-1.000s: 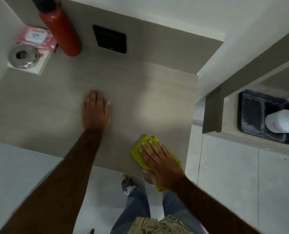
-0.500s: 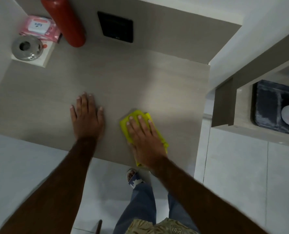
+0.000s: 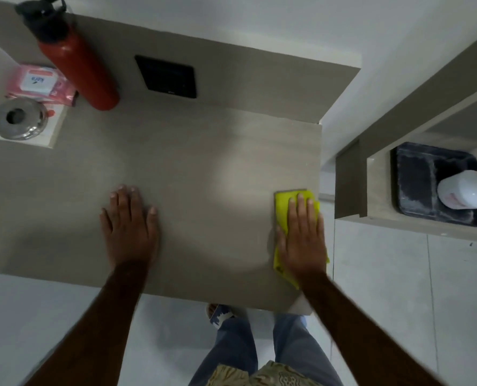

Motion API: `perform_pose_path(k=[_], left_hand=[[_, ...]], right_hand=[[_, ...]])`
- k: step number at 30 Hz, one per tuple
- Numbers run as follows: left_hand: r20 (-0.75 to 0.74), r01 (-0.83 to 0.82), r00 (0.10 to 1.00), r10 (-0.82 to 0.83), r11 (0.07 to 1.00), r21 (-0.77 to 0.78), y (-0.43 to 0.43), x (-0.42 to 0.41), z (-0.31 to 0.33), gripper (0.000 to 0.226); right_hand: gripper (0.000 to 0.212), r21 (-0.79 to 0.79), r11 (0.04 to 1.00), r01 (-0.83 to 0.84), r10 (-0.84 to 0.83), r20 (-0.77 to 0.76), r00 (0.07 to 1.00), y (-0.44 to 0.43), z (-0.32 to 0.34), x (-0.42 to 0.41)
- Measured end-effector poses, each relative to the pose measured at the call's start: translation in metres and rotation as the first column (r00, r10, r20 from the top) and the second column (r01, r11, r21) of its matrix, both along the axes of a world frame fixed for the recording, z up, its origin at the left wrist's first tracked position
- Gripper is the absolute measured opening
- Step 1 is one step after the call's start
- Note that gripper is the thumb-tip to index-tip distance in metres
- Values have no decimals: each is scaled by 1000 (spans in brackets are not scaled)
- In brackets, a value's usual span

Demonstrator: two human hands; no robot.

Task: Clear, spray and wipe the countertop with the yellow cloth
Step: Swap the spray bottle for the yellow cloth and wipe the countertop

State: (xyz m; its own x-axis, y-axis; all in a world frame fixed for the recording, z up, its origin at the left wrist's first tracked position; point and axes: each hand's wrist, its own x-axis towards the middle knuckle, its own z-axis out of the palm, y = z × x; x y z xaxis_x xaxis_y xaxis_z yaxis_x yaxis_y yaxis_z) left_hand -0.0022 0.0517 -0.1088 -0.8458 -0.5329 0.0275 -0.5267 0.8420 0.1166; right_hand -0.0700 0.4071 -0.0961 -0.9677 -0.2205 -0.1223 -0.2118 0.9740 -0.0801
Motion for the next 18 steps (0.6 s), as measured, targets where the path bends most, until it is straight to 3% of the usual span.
perform_pose_path(k=[6,11,14,18], left_hand=[[1,-5,1000,5,1000,-17,-4,1,-8,64],[5,-32,999,32,999,-17,-3,-2,-7,65],[18,-32,999,33,999,-16,-2,-3,-5,66],[-1,-11,1000,11,999,34,-1,-2,-3,64]], right_hand=[[69,-49,984,172,-174,-32,984,-41,8,-148],[75,-81,951,300,-301,-8,953,-91,0,-196],[73,-74,970,232,-237,-70,969,-102,-6,-188],[72,-60,998,13,-19,-91,996,-146,-8,-159]])
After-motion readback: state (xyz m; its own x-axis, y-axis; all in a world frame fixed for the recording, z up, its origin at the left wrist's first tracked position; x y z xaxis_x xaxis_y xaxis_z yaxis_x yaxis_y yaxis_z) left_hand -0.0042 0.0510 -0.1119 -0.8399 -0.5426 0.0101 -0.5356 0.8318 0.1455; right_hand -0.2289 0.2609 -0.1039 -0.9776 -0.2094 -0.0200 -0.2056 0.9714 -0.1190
